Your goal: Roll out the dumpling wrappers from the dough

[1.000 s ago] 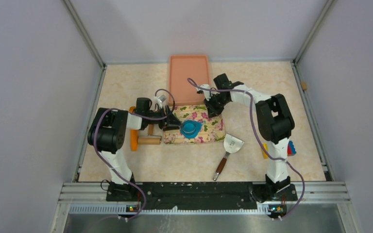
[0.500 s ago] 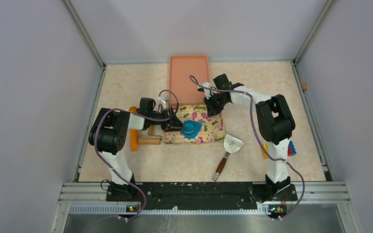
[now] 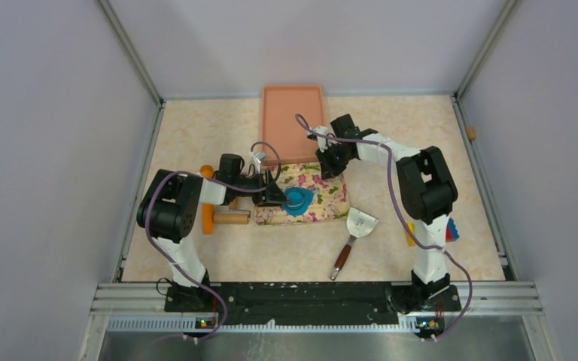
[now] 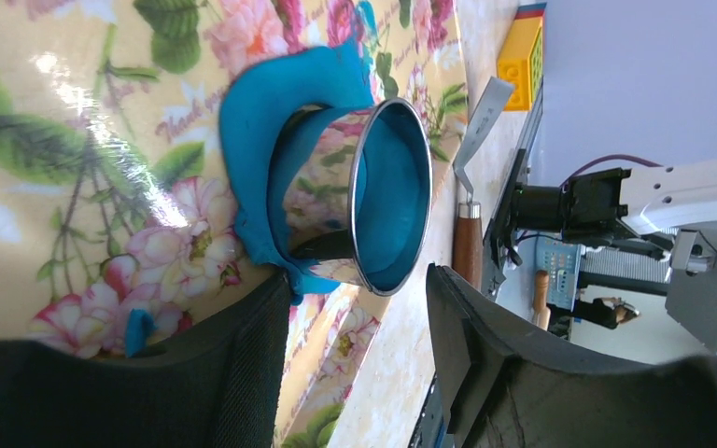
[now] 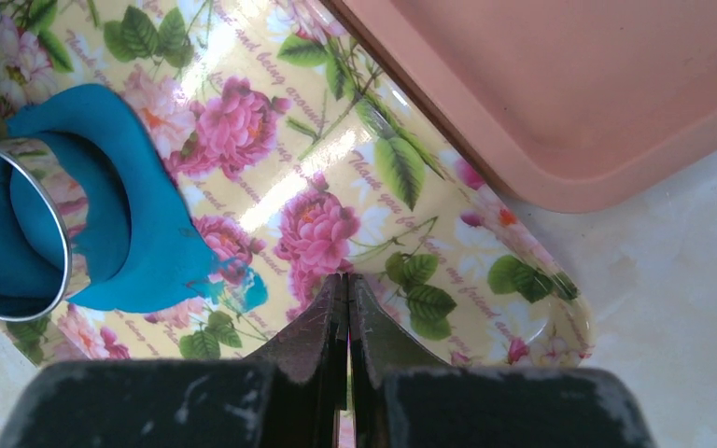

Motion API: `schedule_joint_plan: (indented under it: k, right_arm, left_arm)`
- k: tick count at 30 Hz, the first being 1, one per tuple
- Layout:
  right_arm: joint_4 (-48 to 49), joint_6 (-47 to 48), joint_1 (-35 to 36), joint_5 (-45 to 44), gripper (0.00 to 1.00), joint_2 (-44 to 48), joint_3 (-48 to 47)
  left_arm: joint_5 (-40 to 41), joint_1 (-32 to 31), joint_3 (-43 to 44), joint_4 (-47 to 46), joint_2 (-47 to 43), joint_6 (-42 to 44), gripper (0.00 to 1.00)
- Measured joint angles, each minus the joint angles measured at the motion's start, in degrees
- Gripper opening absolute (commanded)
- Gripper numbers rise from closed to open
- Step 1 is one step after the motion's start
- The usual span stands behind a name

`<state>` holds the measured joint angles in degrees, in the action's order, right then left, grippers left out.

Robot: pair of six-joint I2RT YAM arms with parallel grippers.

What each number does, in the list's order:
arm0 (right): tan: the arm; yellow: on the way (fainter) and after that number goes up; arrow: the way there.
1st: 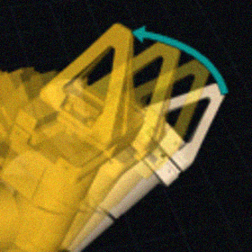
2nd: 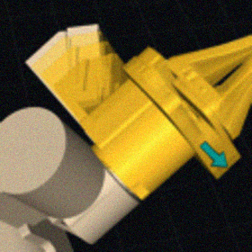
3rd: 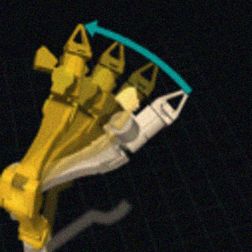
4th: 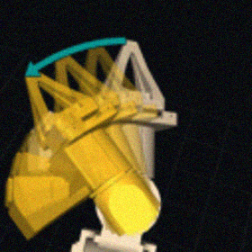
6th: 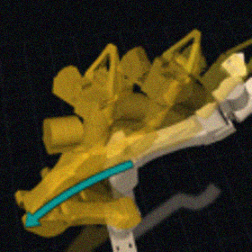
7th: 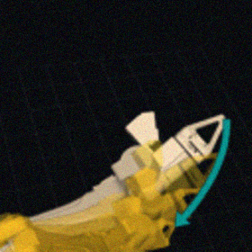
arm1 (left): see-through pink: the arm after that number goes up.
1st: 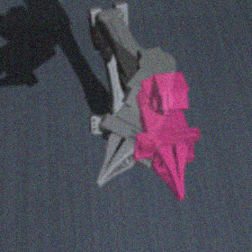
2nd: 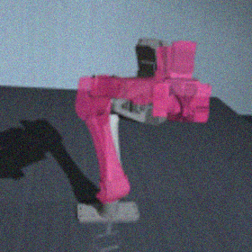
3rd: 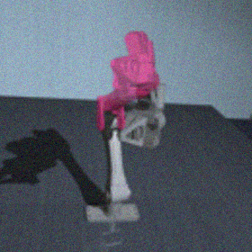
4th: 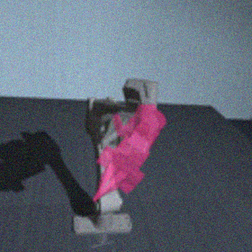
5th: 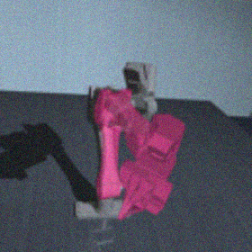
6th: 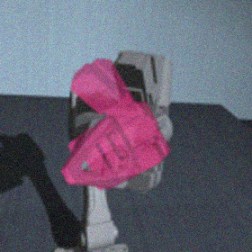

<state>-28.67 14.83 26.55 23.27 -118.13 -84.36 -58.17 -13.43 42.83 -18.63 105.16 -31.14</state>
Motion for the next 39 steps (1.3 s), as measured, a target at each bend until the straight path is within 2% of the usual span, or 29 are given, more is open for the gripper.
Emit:
schedule_joint_plan:
  k: [12,20,24,28,39]
  right_arm:
    - [0.2,-1.0,0.1,-0.5,0.0,0.0,-0.1]
    - [-2.5,-3.1,1.7,3.0,0.0,1.6,-0.1]
    - [-2.9,-4.7,3.0,4.9,0.0,3.8,-0.1]
    - [-3.1,-6.4,4.1,7.0,0.1,5.7,-0.1]
    - [-3.8,-9.0,8.2,9.2,0.1,5.8,0.0]
  left_arm:
    - [-0.1,-1.6,-1.8,-0.9,-2.3,1.3,0.57]
    - [-0.5,-2.1,-1.8,-0.6,-2.4,1.9,0.56]
    - [0.5,-2.2,-1.5,2.5,-2.6,4.2,0.57]
    - [2.4,-2.3,-0.9,7.0,-3.6,7.1,0.58]
    - [4.2,-2.3,-0.9,9.7,-5.0,10.1,0.55]
